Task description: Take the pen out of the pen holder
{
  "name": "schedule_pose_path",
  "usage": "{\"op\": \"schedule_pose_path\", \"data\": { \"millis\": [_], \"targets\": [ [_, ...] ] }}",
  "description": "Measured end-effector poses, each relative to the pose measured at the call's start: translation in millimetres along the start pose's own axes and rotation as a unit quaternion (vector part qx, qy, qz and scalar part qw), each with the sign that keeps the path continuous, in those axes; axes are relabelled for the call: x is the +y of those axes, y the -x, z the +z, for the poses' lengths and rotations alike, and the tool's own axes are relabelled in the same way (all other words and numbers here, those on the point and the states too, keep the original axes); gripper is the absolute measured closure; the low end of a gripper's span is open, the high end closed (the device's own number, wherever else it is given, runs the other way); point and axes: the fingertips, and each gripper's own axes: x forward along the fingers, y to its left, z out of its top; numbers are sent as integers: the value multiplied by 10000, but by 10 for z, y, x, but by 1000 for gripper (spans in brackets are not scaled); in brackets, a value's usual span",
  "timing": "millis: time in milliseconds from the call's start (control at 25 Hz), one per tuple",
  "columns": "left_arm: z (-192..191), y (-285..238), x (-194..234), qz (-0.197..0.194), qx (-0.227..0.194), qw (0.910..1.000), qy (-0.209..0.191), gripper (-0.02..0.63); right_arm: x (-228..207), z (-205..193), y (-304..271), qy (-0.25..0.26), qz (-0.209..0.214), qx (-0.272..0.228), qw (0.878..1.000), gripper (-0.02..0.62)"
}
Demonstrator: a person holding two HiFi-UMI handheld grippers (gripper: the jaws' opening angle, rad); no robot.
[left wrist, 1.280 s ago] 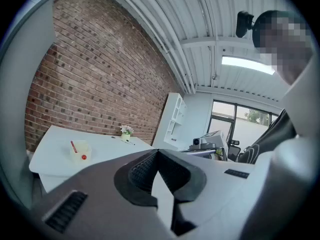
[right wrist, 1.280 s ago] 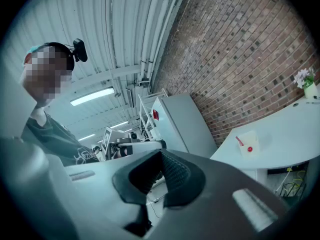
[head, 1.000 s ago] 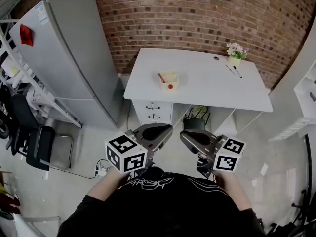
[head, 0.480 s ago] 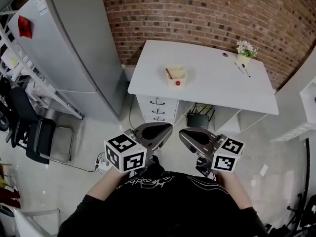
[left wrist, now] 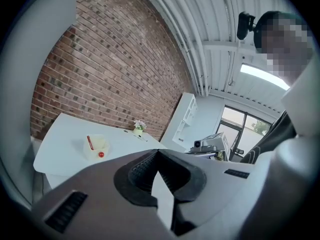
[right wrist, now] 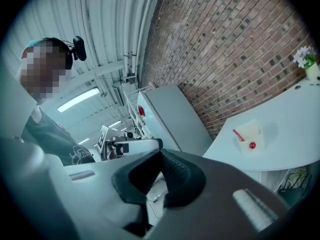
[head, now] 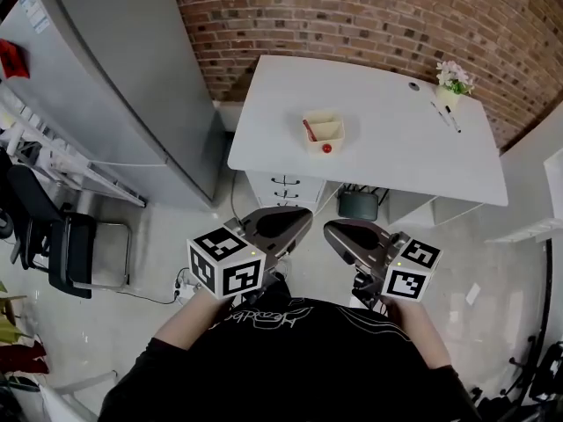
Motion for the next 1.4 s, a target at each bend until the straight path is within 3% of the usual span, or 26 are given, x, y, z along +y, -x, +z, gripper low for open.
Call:
{"op": "schedule_pose_path", "data": {
  "millis": [1000,1400],
  "targets": [
    [216,-577,1557,-354,759,9956,412,603,-1345,258,-828,-413,-1127,-110,9927,591],
    [164,-719,1994,-471,975,9922,615,602,-1750,333,-1091,-75,-1557,-24,9878,572]
  ]
}}
